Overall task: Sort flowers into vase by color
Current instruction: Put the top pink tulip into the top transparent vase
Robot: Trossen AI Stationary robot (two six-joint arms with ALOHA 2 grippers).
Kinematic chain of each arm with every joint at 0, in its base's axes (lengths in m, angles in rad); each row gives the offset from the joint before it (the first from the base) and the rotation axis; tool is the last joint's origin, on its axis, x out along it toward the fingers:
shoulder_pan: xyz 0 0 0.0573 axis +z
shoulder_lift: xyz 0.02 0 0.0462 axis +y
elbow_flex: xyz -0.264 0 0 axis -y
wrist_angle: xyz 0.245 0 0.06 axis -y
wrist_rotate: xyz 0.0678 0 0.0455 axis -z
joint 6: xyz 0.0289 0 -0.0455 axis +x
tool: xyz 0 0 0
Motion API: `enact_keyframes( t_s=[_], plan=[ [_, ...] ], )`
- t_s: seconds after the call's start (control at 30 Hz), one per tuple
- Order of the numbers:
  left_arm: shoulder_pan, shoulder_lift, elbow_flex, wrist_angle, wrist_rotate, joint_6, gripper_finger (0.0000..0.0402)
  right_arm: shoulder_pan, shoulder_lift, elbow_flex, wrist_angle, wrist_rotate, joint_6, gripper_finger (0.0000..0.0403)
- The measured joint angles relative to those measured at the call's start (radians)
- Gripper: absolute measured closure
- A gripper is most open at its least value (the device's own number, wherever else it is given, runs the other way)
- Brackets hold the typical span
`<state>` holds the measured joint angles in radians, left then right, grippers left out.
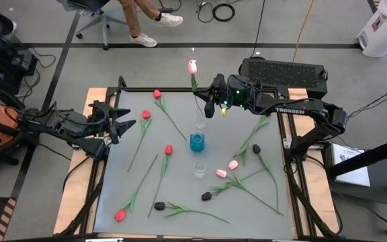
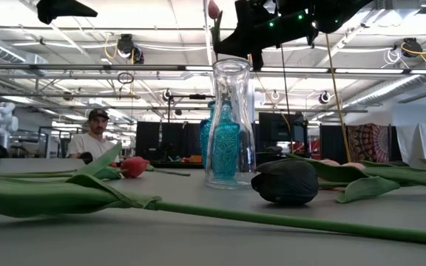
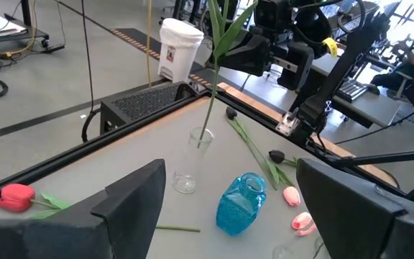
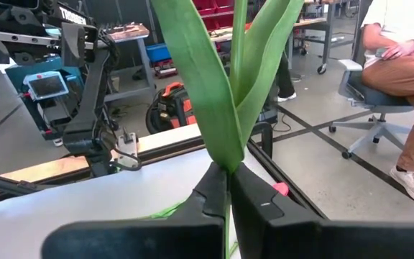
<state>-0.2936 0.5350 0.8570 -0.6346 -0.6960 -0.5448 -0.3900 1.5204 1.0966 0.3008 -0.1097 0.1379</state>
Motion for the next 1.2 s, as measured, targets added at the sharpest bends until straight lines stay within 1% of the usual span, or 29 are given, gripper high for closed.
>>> enact_keyframes(
  t_s=[0.1,0.2,0.53,0.83,1.03,1.2],
  plan=[
    [0.000,0.000,0.000,0.000,0.000,0.000,0.0082,0.000,0.000,0.000,0.000,0.000,0.000,0.0402],
    [0.000,0.000,0.000,0.000,0.000,0.000,0.0082,0.000,0.000,0.000,0.000,0.000,0.000,0.0390],
    [0.000,0.000,0.000,0.000,0.000,0.000,0.0082,0.000,0.000,0.000,-0.044,0.000,0.012,0.0311],
    [0.000,0.000,0.000,0.000,0.000,0.000,0.0082,0.004,0.000,0.000,-0.060,0.000,0.035,0.0260],
    [0.000,0.000,0.000,0.000,0.000,-0.001,0.0082,0.006,0.000,0.000,-0.060,0.000,0.038,0.0239],
    [0.000,0.000,0.000,0.000,0.007,-0.003,0.0082,0.006,0.000,0.000,-0.060,0.000,0.059,0.0236]
  ],
)
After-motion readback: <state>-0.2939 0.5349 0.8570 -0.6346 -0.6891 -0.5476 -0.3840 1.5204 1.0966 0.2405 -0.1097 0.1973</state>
